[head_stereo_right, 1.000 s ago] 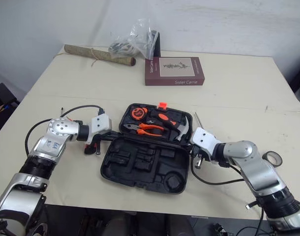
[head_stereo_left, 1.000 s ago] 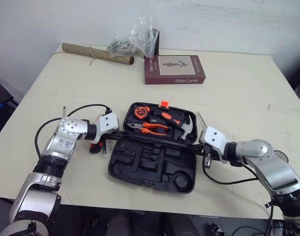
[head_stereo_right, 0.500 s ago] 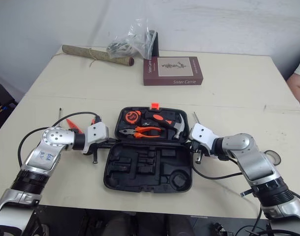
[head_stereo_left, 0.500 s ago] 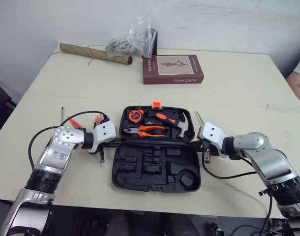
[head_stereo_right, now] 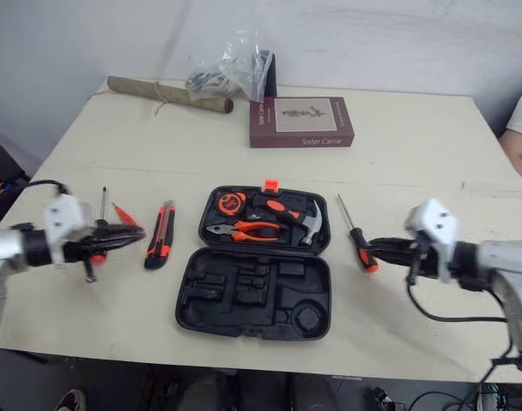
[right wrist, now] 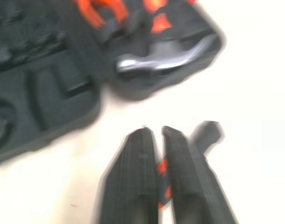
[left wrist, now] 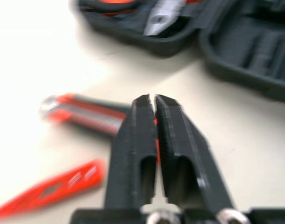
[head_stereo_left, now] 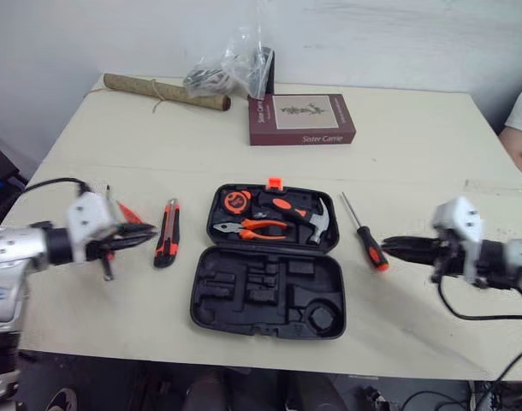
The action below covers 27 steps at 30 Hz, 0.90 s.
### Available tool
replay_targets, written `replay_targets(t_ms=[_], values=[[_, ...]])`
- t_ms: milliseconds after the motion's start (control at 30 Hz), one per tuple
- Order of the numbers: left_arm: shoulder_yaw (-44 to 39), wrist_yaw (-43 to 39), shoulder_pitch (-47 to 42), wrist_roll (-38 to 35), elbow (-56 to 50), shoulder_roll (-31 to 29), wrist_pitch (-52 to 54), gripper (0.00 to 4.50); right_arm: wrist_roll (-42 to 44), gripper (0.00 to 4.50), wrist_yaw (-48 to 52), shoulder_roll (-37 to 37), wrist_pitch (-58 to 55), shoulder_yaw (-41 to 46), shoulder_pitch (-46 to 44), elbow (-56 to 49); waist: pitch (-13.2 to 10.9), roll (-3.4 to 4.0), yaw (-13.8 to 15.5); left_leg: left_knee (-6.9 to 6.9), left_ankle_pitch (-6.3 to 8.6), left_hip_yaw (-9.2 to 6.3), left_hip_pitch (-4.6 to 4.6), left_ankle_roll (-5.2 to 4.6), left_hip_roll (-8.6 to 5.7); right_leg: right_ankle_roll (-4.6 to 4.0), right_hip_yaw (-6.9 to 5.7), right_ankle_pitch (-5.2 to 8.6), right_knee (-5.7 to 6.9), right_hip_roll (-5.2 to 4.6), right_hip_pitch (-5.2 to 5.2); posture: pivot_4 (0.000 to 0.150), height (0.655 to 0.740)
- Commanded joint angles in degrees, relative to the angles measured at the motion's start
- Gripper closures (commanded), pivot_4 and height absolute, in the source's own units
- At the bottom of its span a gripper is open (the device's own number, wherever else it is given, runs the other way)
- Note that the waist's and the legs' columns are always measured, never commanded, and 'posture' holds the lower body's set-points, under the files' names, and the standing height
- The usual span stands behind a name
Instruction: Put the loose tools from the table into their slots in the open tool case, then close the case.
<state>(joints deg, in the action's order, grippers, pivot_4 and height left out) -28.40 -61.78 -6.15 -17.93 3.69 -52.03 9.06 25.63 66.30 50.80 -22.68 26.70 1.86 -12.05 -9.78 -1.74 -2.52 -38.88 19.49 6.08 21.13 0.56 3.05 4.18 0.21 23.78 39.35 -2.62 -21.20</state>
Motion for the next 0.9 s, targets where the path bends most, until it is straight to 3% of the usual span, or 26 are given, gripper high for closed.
replay_targets(t_ms=[33, 133, 167, 267, 367, 467, 600, 800, 900], values=[[-13.3, 4.7, 3.7, -0.7, 12.4, -2.3, -4.0, 2.15, -2.5, 1.86, -0.3, -3.3, 16.0, 9.5, 4.9, 7.9, 0.0, 0.0, -0.2, 0.03, 0.0, 0.02, 0.03, 0.0, 0.01, 0.0, 0.02, 0.0, -0.13, 0.04, 0.0, 0.15, 0.74], [-19.7, 8.7, 7.8, 1.6, 25.1, -5.7, -11.3, 0.72, -3.8, 0.25, 1.3, -3.6, 25.8, 12.7, 7.9, 17.9, 0.0, 0.0, -0.7, -0.03, 0.04, 0.1, -0.05, -0.09, -0.03, 0.0, 0.09, 0.0, -0.17, -0.03, 0.14, 0.15, 0.74], [-21.0, 12.3, 9.1, 3.4, 30.1, -7.2, -15.1, 0.23, -4.2, 0.0, 1.7, -3.2, 28.4, 13.5, 8.7, 22.0, 0.0, 0.0, -0.7, -0.02, 0.09, 0.1, -0.16, -0.17, -0.04, 0.0, 0.09, 0.0, -0.22, -0.04, 0.25, 0.15, 0.74], [-23.4, 19.6, 10.5, 4.5, 40.7, -10.6, -18.5, 0.08, -5.6, 0.0, 0.6, -1.8, 33.9, 15.2, 10.2, 32.3, -0.1, -0.11, -0.7, 0.66, 0.28, 0.12, -0.97, -0.48, -0.12, 0.0, 0.08, 0.0, -0.67, -0.11, 0.96, 0.15, 0.74], [-23.8, 19.2, 11.0, 2.6, 43.5, -11.4, -18.7, 0.08, -4.8, 0.0, 2.1, -0.9, 36.8, 14.9, 10.9, 37.4, -0.1, -0.02, -0.5, 0.88, 0.28, 0.12, -1.04, -0.46, -0.18, 0.0, 0.03, 0.0, -0.78, -0.19, 1.03, 0.15, 0.74], [-22.7, 16.8, 11.5, 1.6, 41.9, -11.0, -18.8, 0.08, -2.4, 0.0, 4.7, -1.5, 36.1, 13.3, 10.6, 36.2, -0.1, -0.04, -0.6, 0.88, 0.2, 0.1, -1.04, -0.34, -0.2, 0.0, -0.01, 0.0, -0.66, -0.23, 0.99, 0.15, 0.74], [-19.1, 16.7, 10.5, -0.9, 31.4, -8.4, -10.1, 0.08, 1.2, 0.0, 5.5, -2.9, 31.4, 9.0, 7.1, 29.9, -0.1, -0.03, -0.7, 0.88, 0.1, 0.09, -1.04, -0.19, -0.19, 0.0, -0.01, 0.0, -0.58, -0.22, 0.98, 0.15, 0.74], [-14.9, 23.1, 12.1, -9.7, 2.0, -3.6, 21.2, 0.08, 8.1, 0.0, 2.0, -8.2, 23.7, 3.1, 0.9, 16.3, -0.1, -0.01, -0.7, 0.86, -0.05, 0.07, -0.88, 0.09, -0.16, 0.0, 0.01, 0.0, -0.39, -0.17, 0.75, 0.15, 0.74], [-11.9, 33.7, 7.4, -14.0, -11.3, -1.1, 40.8, 0.08, 12.0, 0.0, 0.0, -11.7, 20.1, -0.1, -1.3, 9.5, -0.1, -0.01, -0.5, 0.81, -0.06, 0.03, -0.82, 0.09, -0.17, 0.0, 0.02, 0.0, -0.42, -0.17, 0.75, 0.15, 0.74]])
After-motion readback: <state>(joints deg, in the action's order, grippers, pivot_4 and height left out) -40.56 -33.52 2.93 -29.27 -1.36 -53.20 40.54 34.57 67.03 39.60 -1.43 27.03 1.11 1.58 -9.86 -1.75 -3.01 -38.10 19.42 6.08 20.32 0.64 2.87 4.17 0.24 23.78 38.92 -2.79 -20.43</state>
